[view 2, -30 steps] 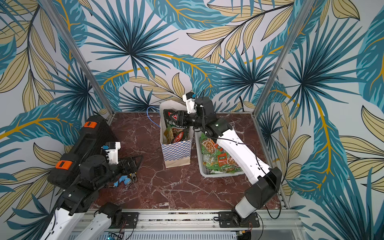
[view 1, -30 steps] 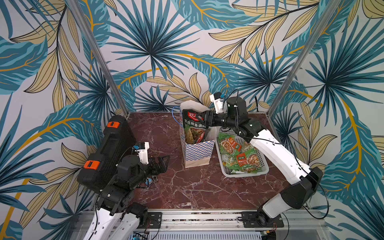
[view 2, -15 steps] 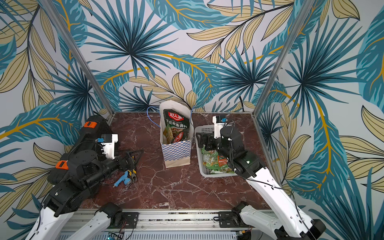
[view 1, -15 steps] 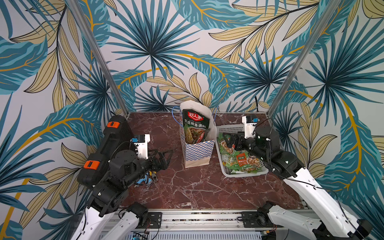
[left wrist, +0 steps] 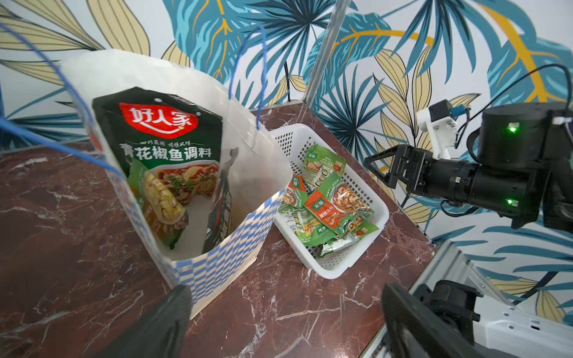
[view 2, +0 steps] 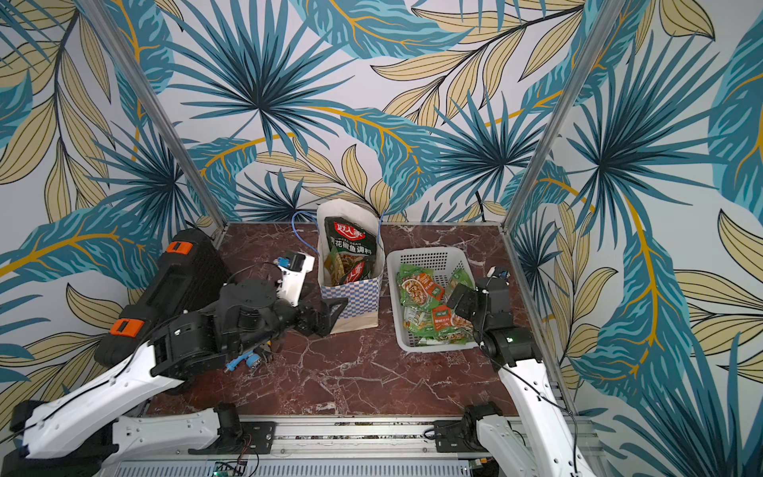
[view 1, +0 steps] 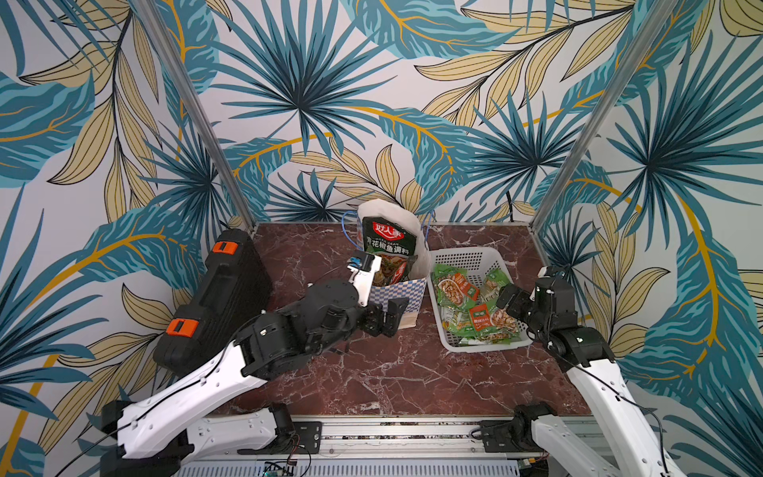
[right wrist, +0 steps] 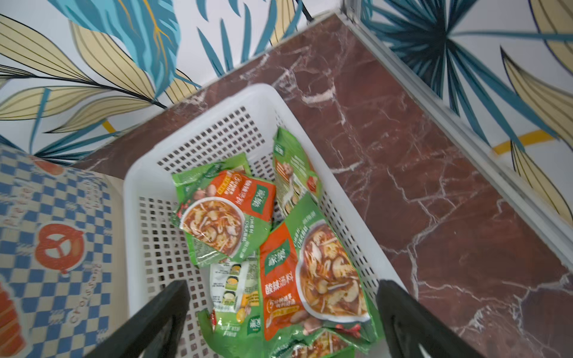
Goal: Place the condiment packets inside the bag
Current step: Adjust the storage box at the center of the board.
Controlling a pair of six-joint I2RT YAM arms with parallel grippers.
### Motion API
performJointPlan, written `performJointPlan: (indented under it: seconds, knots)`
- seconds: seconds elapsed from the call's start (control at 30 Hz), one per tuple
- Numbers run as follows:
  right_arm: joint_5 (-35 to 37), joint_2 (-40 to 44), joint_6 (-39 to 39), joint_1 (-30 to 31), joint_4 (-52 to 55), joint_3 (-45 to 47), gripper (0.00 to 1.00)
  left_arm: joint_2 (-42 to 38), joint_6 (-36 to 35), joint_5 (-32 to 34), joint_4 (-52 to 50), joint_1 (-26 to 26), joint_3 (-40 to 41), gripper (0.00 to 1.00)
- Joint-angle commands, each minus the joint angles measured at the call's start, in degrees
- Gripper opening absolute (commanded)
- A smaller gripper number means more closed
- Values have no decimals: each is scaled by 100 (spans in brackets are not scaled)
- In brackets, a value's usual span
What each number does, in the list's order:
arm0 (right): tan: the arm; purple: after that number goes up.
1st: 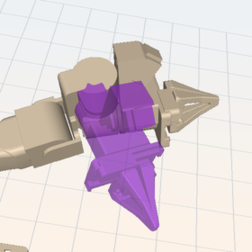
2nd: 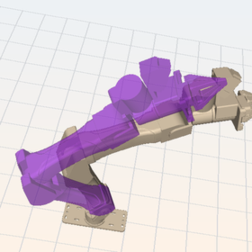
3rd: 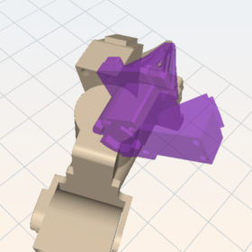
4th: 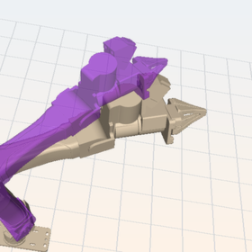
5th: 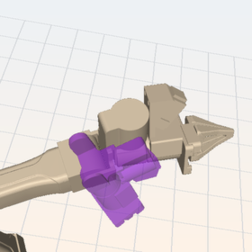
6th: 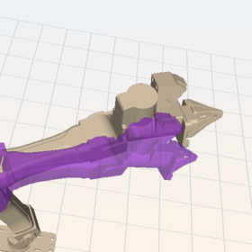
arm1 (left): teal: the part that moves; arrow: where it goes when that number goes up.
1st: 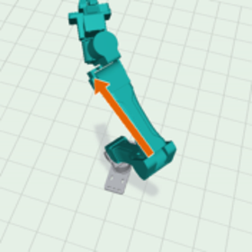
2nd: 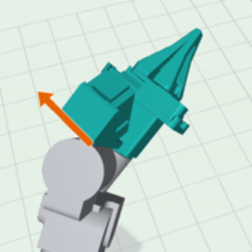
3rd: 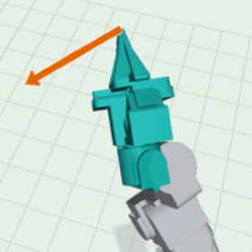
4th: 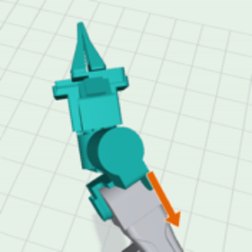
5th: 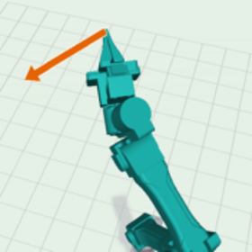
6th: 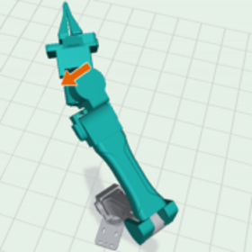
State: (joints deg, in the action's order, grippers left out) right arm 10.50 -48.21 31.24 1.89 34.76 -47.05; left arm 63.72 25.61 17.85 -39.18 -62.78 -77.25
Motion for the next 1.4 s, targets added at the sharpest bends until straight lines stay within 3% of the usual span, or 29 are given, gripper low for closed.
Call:
performJointPlan:
  seconds: [0.0, 0.13, 0.3, 0.47, 0.6, 0.83, 1.03, 1.27, 1.37]
  knots:
    - [-770, -50, 149, -577, -119, 375, 99, 504, -232, 487, 46, -282, -470, 100]
    - [-1384, -272, 148, -1444, -418, 679, 99, 934, -234, 295, 226, -345, -622, 100]
    - [-2637, -889, 119, -2318, -1012, 896, 99, 1317, -258, 141, 402, -367, -745, 100]
    - [-4068, -1458, -3, -2341, -1189, 863, 91, 1607, -300, 52, 656, -378, -756, 100]
    - [-4438, -1217, 230, -1997, -1348, 1247, 89, 1846, -336, 26, 726, -367, -807, 100]
    - [-4303, 133, 856, -1326, -1089, 1930, 88, 2193, -378, -58, 785, -377, -917, 100]
    - [-4382, 614, 1038, -1062, -882, 2019, 89, 2644, -472, -303, 832, -368, -1140, 100]
    - [-2179, 1092, 791, -1072, -131, 1589, 99, 3118, -625, -753, 981, -372, -1191, 100]
    - [-1470, 1052, 788, -1075, 12, 1360, 99, 3334, -757, -940, 1005, -376, -1243, 100]
